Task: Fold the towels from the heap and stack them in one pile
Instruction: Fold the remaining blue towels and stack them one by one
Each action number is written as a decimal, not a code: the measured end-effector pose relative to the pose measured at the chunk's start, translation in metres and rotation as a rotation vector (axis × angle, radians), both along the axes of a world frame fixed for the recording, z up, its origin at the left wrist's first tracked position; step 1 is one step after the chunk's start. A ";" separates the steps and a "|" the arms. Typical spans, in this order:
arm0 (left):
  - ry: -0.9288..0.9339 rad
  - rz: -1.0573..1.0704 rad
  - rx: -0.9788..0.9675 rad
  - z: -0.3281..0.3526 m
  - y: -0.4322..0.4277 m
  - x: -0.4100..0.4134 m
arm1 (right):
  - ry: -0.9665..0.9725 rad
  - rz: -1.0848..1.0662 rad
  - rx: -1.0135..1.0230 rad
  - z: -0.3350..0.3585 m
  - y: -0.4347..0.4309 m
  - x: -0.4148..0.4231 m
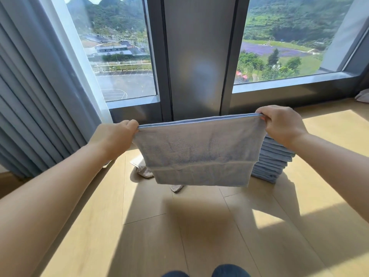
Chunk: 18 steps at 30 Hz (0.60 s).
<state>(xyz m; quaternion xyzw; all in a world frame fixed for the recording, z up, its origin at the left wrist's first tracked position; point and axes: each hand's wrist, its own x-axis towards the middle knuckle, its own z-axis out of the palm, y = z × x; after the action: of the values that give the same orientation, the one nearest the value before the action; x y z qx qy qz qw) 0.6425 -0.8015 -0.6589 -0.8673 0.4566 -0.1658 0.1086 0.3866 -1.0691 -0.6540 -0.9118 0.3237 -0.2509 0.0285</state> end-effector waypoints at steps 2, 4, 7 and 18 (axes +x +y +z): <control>0.008 -0.175 -0.048 -0.019 0.015 -0.003 | -0.018 0.045 -0.042 -0.017 0.007 -0.016; 0.016 -0.305 -0.028 -0.039 0.034 -0.009 | -0.020 0.133 -0.101 -0.042 0.018 -0.036; 0.067 -0.395 -0.011 -0.091 0.065 -0.032 | 0.051 0.220 -0.048 -0.095 0.039 -0.076; 0.650 -0.129 0.166 -0.249 0.106 -0.078 | 0.321 0.171 0.418 -0.257 0.090 -0.109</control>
<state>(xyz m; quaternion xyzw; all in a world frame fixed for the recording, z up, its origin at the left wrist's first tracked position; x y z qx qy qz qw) 0.5646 -0.6959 -0.9083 -0.8324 0.5331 0.1503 0.0170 0.2775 -0.9795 -0.9109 -0.9383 0.2906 -0.0277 0.1853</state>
